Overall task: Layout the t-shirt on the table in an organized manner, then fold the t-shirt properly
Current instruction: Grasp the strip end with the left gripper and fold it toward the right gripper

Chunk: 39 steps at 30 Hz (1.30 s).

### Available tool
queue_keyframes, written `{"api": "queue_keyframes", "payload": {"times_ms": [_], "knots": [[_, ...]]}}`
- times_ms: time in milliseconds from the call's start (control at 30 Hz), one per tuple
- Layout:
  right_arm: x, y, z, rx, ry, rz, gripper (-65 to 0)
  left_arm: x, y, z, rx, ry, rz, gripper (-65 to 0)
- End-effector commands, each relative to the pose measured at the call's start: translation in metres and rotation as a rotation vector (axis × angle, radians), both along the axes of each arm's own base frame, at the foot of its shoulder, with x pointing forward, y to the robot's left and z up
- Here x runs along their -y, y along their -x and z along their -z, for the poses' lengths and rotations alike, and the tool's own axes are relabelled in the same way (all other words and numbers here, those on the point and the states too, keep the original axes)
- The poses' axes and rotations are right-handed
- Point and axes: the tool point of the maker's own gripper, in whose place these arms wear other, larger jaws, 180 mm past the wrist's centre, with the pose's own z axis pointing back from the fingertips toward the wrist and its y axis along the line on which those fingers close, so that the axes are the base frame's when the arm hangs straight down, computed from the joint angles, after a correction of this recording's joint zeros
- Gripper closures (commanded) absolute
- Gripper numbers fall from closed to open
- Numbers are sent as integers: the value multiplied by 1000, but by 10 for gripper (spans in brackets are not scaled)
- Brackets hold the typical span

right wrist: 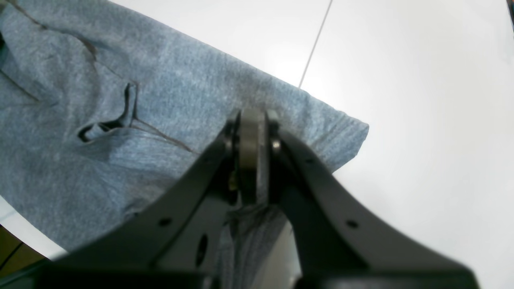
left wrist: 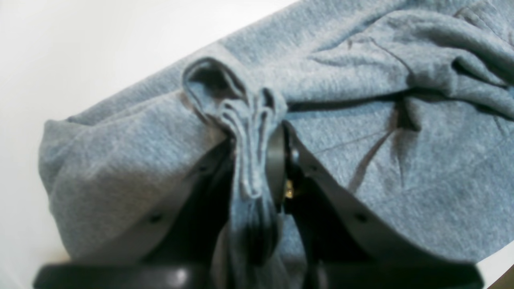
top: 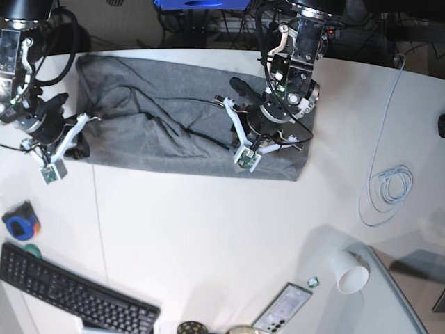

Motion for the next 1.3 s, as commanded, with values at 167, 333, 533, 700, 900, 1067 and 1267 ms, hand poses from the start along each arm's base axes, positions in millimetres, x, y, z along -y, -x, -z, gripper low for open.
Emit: {"api": "queue_keyframes", "payload": {"times_ms": [167,333,533,700,900,1067,1267], "knots": [[3,-9,-12,47,-4,6,-35,15,-16,-17,55,49,-10,0],[3,-10,-12,49,-4,6,-35,22,-15,-12,35,62,-12,0],[3,-9,-12,46,-4,6,-35,23,-19,-15,45,63,-10,0],[3,-10,-12,49,-4,6,-35,23,-20,-15,46,61,-10,0],[3,-10,-13,49,-6,6,-35,23,-20,-15,48,61,-10,0],[3,-11,-13,51,-6,6,-35,26,-19,-16,50,59,6,0],[2,-11,-13,51,-9,7,-35,60,-8,-20,58,63,124,-234]]}}
